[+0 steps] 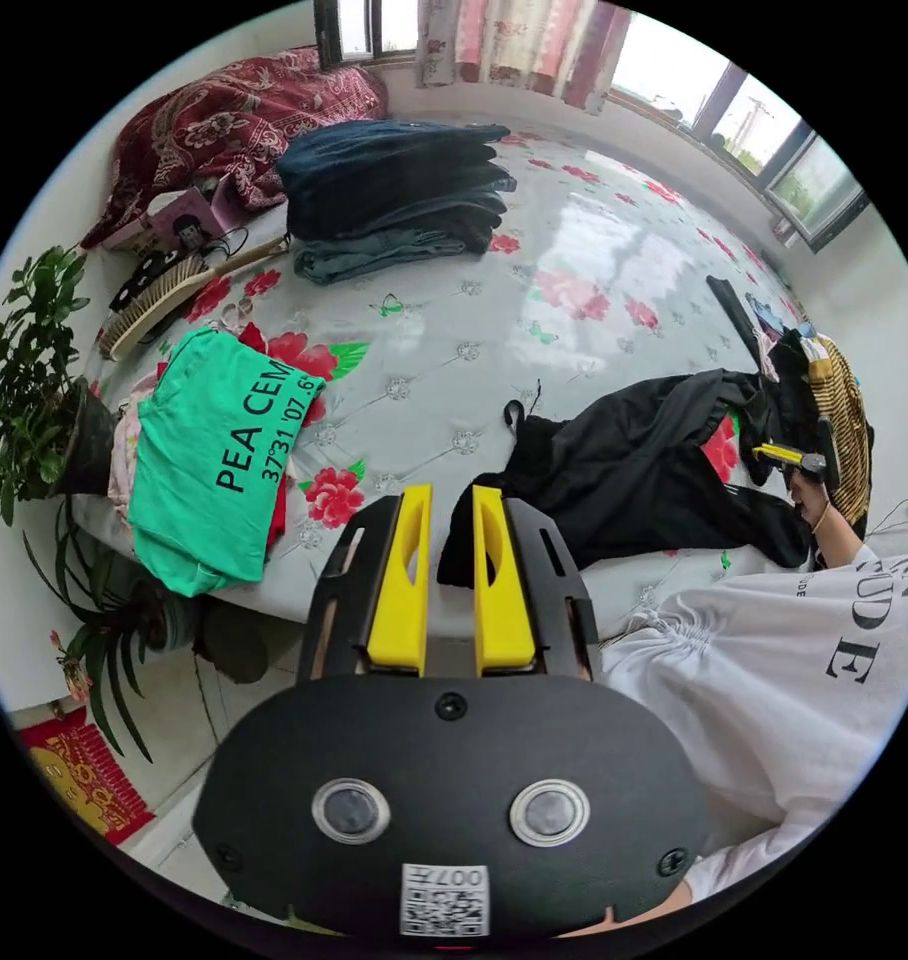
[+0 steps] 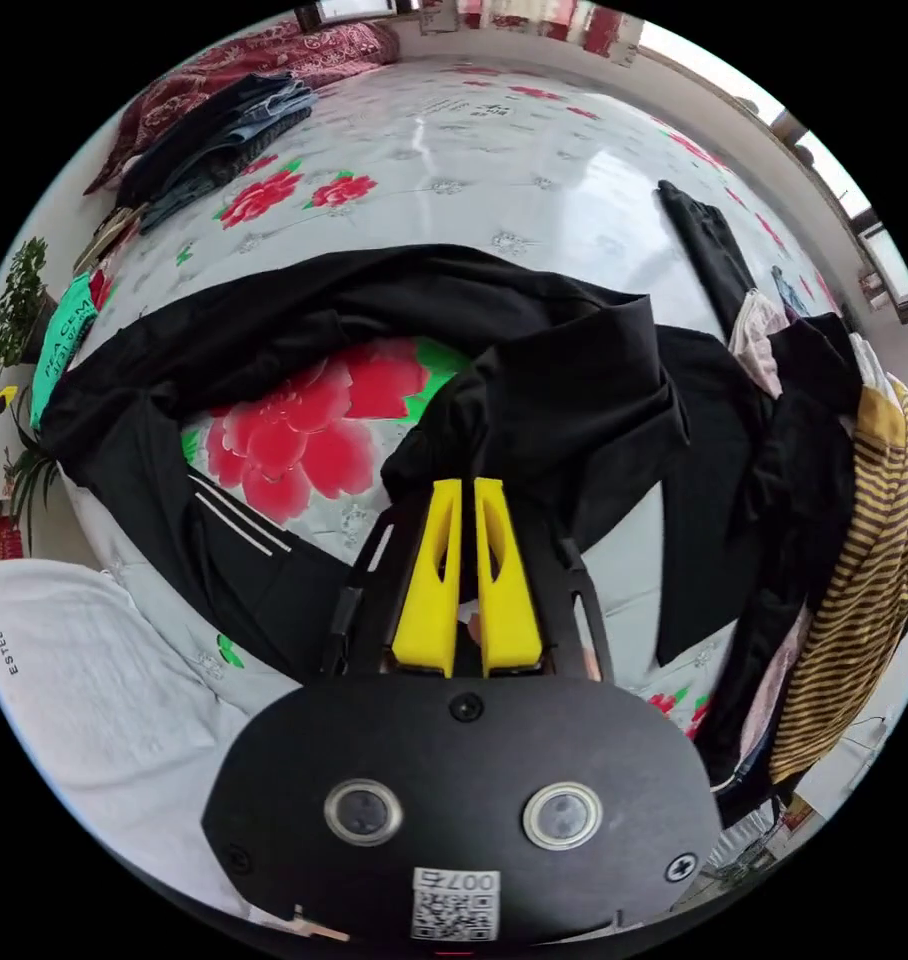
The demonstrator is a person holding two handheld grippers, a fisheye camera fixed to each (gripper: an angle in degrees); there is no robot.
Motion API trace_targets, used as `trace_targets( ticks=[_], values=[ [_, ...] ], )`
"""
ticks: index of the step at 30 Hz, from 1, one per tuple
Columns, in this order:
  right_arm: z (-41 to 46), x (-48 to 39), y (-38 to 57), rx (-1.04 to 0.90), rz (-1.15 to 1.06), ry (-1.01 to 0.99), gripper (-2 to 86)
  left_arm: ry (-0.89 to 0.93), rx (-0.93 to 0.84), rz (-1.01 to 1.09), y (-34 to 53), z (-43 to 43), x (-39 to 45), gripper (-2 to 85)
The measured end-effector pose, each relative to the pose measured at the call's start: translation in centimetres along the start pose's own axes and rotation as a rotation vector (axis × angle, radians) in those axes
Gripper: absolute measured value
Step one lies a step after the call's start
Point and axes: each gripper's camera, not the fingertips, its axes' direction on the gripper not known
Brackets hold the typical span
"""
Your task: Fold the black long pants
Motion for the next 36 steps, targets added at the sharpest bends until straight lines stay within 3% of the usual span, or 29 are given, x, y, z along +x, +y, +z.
trace_targets(
  ticks=[6, 8, 10, 14, 16, 18, 22, 24, 29, 30, 31, 33, 36],
  values=[
    [-13.6, 4.1, 0.1, 0.363, 0.015, 0.317, 0.2, 0.169, -0.061, 0.194, -6.2, 6.7, 4.1, 11.0],
    [-19.4, 5.8, 1.6, 0.504, 0.067, 0.352, 0.0, 0.265, -0.156, 0.231, -7.5, 11.1, 6.5, 9.8],
    [-22.1, 6.6, 3.6, 0.557, 0.078, 0.351, 0.0, 0.261, -0.318, 0.294, -6.4, 16.2, 9.6, 3.4],
    [-21.6, 8.5, 10.6, 0.515, 0.144, 0.256, -0.1, 0.441, -0.412, 0.428, -1.5, 17.1, 11.6, 0.6],
    [-18.7, 9.5, 13.4, 0.430, 0.216, 0.184, -0.1, 0.627, -0.440, 0.424, 0.7, 15.6, 10.2, 0.9],
    [-15.7, 9.7, 15.8, 0.346, 0.289, 0.143, -0.1, 0.668, -0.399, 0.387, 1.0, 13.7, 8.3, 2.0],
    [-12.1, 8.6, 17.5, 0.259, 0.329, 0.125, -0.1, 0.481, -0.126, 0.232, -2.0, 9.0, 4.0, 6.1],
    [-11.7, 8.1, 16.9, 0.246, 0.310, 0.132, -0.1, 0.355, -0.078, 0.224, -3.9, 9.2, 4.2, 8.0],
    [-12.2, 6.5, 13.7, 0.236, 0.227, 0.185, -0.1, 0.213, -0.274, 0.426, -7.6, 17.2, 11.3, 11.7],
    [-12.4, 6.3, 13.3, 0.238, 0.215, 0.192, -0.1, 0.110, -0.327, 0.468, -7.3, 19.1, 13.4, 11.4],
    [-13.1, 6.0, 12.5, 0.246, 0.196, 0.205, -0.1, -0.019, -0.295, 0.574, -6.9, 19.0, 15.3, 8.5],
    [-14.8, 5.9, 11.6, 0.287, 0.173, 0.235, -0.1, -0.045, -0.307, 0.635, -6.9, 18.5, 16.7, 4.4],
    [-19.5, 6.0, 11.5, 0.411, 0.150, 0.360, 0.0, -0.041, -0.204, 0.544, -7.9, 14.4, 13.9, 1.6]
  ],
)
